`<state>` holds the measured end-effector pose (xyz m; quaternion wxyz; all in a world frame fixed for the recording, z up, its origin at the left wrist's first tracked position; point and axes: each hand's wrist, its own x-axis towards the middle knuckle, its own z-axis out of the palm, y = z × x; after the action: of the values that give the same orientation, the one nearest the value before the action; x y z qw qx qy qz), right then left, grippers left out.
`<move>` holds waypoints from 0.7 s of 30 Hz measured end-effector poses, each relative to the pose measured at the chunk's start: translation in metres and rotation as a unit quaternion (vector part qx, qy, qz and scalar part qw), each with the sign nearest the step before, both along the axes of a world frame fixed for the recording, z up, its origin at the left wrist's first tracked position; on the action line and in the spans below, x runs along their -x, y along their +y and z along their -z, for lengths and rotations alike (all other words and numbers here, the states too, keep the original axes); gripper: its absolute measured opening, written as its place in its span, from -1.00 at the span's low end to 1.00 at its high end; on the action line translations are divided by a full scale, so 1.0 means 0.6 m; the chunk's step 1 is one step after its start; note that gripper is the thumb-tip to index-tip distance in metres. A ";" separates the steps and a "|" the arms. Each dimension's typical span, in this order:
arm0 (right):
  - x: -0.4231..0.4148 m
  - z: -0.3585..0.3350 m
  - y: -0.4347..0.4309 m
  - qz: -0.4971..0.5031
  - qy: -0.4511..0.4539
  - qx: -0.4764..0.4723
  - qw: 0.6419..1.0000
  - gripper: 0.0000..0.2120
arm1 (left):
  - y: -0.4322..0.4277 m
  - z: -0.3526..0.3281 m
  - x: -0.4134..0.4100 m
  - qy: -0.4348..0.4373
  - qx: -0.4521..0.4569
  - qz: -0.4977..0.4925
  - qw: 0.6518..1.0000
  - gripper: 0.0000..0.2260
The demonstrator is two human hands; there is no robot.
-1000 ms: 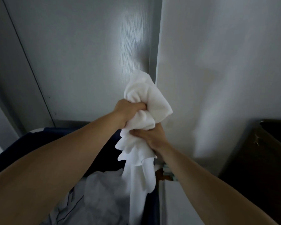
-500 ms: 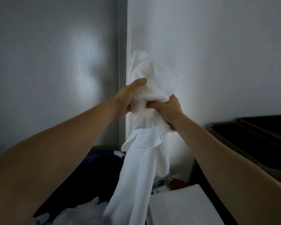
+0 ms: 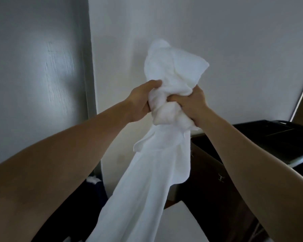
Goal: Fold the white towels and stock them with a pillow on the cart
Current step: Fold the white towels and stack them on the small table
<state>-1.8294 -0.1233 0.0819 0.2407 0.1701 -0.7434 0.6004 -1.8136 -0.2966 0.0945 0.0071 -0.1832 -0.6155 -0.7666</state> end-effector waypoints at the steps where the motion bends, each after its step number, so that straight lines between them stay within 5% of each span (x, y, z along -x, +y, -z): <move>1: 0.009 -0.001 0.018 -0.001 0.004 0.000 1.000 -0.52 | 0.019 -0.001 0.005 0.003 0.002 0.001 1.000 -0.57; 9: 0.085 0.012 0.169 -0.035 -0.008 0.032 0.999 -0.49 | 0.136 0.048 0.066 0.003 -0.009 0.003 1.000 -0.64; 12: 0.108 0.019 0.209 -0.055 -0.017 0.029 0.998 -0.48 | 0.136 0.135 0.070 -0.011 0.195 0.054 0.979 -0.41; 15: 0.123 0.020 0.233 -0.069 -0.015 0.027 0.997 -0.51 | 0.147 0.227 0.064 -0.072 0.448 0.058 0.889 0.00; 17: 0.128 0.018 0.240 -0.077 -0.007 0.018 0.997 -0.52 | 0.159 0.264 0.063 -0.096 0.502 0.002 0.859 -0.11; 21: 0.143 0.013 0.259 -0.076 -0.001 0.010 0.997 -0.50 | 0.182 0.271 0.077 -0.100 0.508 -0.125 0.847 -0.66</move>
<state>-1.9150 0.0324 0.0744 0.1949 0.2233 -0.7224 0.6247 -1.8601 -0.1877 -0.0679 -0.0529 -0.0052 -0.9337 -0.3541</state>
